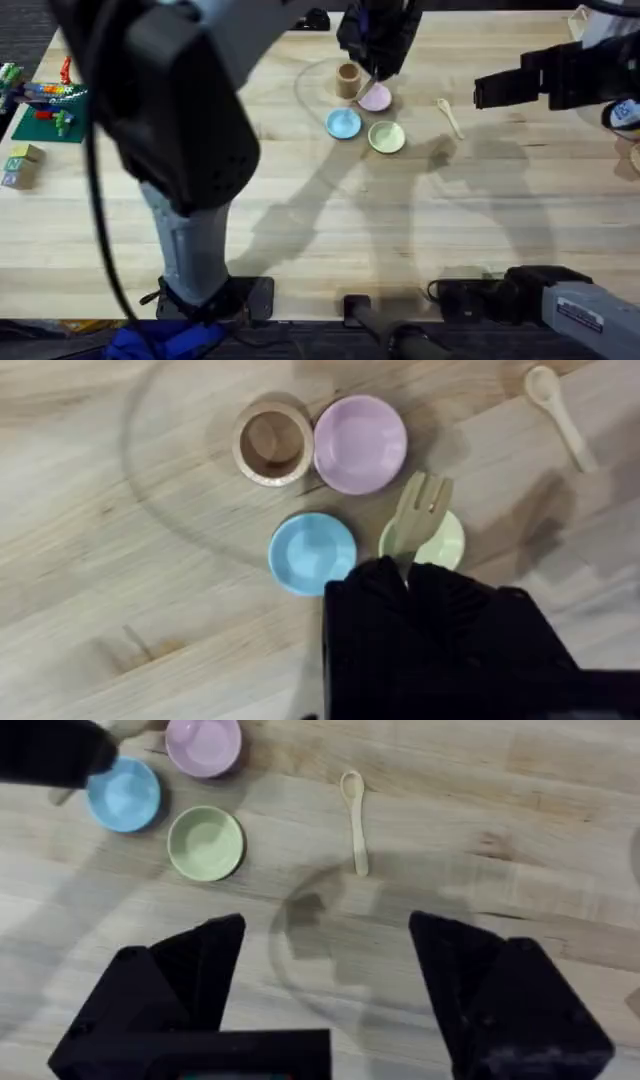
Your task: Pick up a utensil and set it on the pink plate, then put the other utensil in the container.
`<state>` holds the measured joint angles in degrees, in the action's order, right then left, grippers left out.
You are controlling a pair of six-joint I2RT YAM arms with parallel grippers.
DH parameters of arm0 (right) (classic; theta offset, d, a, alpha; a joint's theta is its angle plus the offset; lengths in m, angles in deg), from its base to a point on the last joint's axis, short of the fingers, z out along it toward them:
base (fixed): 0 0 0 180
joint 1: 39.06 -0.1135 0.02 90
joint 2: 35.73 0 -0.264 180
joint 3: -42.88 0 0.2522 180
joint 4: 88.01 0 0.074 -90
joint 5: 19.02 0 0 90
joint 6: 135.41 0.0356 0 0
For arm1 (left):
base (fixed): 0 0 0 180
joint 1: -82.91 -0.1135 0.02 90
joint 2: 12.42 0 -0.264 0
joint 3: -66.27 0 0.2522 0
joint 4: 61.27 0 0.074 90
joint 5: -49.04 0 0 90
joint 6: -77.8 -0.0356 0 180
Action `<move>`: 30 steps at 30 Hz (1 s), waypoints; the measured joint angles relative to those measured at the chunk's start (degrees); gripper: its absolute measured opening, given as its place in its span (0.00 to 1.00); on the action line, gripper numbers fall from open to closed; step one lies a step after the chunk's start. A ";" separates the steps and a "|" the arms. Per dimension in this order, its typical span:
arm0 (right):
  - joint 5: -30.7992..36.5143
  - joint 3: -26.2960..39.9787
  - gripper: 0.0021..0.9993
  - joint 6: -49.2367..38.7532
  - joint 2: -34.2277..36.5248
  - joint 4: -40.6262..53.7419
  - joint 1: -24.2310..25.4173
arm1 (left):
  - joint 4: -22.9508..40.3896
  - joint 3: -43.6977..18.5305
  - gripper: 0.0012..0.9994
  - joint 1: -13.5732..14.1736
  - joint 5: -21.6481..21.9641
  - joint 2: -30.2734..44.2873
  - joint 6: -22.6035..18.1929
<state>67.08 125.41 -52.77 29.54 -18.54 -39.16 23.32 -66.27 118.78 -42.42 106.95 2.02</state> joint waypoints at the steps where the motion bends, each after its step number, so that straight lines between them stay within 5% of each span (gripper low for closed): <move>1: 0.00 0.00 1.00 0.01 -0.01 0.02 0.00 | -0.22 0.00 0.04 -0.01 0.01 0.81 0.33; 30: 0.00 0.00 1.00 0.01 -0.01 0.02 0.00 | -11.54 -0.24 0.04 0.01 2.41 15.46 3.83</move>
<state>67.08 125.41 -52.76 29.52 -18.52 -39.16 11.78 -66.51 118.78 -40.01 122.41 5.84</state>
